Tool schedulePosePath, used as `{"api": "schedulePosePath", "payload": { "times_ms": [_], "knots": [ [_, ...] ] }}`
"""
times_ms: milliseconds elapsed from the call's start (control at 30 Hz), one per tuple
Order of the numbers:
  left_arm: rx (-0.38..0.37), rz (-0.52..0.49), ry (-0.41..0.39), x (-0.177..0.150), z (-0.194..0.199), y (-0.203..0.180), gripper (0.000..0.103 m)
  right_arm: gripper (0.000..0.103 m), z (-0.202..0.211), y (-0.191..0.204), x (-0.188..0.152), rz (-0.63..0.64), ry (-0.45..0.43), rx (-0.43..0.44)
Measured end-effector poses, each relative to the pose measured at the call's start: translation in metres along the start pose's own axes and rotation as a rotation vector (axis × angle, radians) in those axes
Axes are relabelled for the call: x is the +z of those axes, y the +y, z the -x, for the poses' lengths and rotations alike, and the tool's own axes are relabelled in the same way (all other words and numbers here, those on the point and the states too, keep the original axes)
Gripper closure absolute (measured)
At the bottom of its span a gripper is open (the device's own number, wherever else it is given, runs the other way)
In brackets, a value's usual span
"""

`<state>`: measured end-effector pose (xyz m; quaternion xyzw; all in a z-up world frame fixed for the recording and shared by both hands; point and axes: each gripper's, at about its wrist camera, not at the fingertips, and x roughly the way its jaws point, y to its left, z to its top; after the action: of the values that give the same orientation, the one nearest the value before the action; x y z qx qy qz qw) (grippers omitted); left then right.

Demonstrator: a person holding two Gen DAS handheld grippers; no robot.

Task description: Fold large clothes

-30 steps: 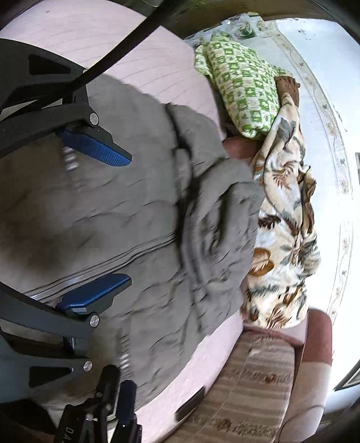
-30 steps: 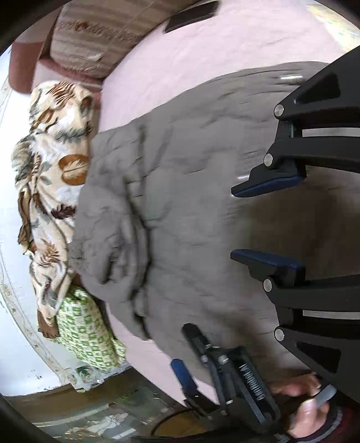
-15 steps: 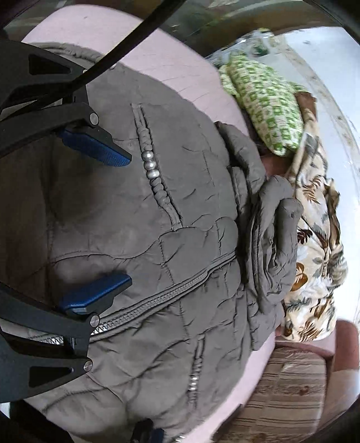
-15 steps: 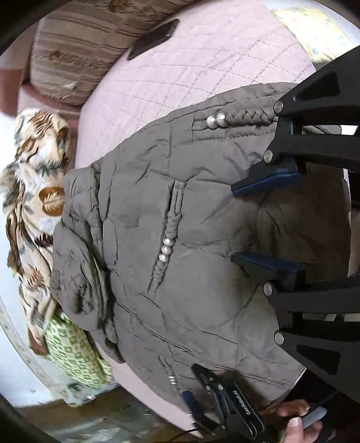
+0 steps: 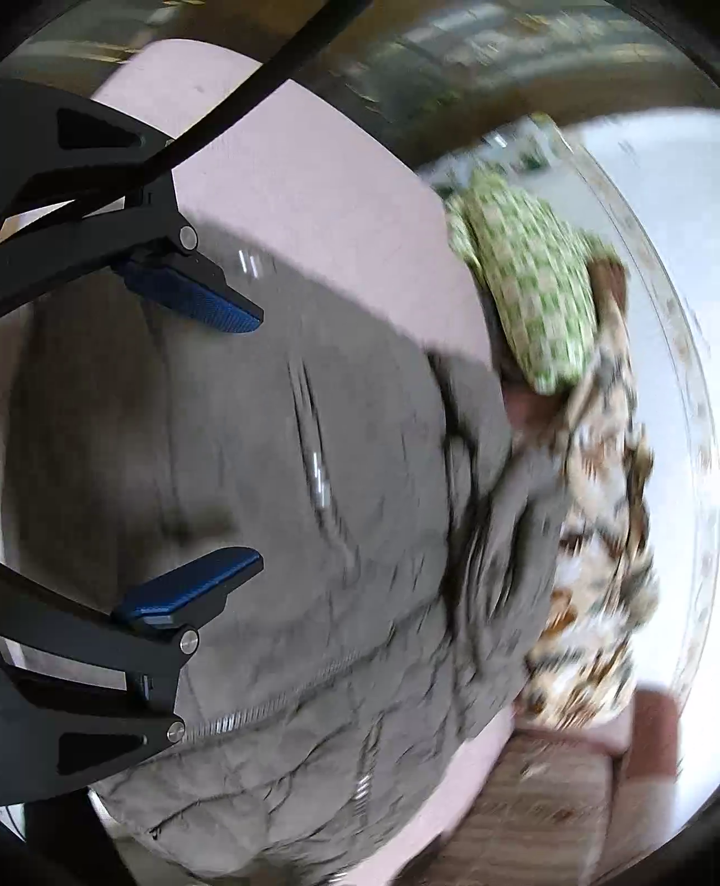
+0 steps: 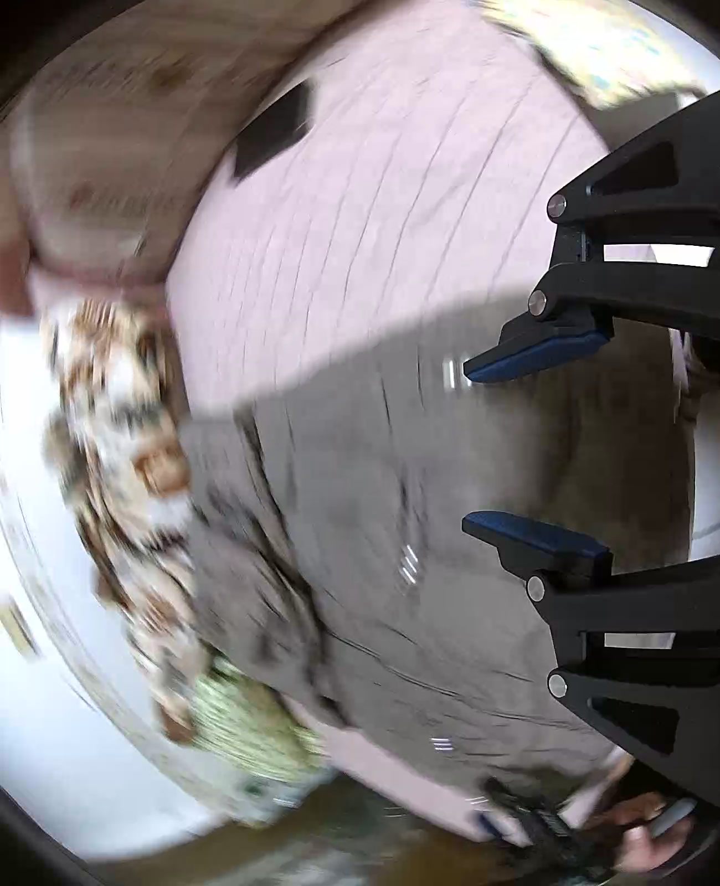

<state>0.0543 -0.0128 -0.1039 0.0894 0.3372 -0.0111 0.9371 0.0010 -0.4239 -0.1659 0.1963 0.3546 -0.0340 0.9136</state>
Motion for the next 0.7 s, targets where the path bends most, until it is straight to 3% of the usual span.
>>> {"api": "schedulePosePath", "payload": {
  "times_ms": [133,233,333,500,600,700],
  "knots": [
    [0.069,0.153,-0.001,-0.012,-0.001,0.068,0.024,0.049,0.008,-0.046,0.006,-0.182,-0.003,0.010],
    [0.089,0.278,0.073,-0.035,-0.016,0.113,0.024,0.045,0.008,-0.058,0.000,-0.211,0.014,0.000],
    [0.001,0.456,0.144,-0.051,-0.030,0.148,0.024,0.044,-0.001,-0.071,-0.011,-0.276,0.066,0.039],
    [-0.123,0.632,0.214,-0.073,-0.048,0.175,0.024,0.040,-0.012,-0.081,-0.023,-0.372,0.102,0.087],
    [-0.136,0.651,0.202,-0.074,-0.043,0.177,0.024,0.036,-0.013,-0.076,-0.025,-0.375,0.101,0.111],
    [-0.165,0.692,0.190,-0.080,-0.039,0.178,0.024,0.033,-0.022,-0.068,-0.031,-0.393,0.145,0.225]
  ]
}}
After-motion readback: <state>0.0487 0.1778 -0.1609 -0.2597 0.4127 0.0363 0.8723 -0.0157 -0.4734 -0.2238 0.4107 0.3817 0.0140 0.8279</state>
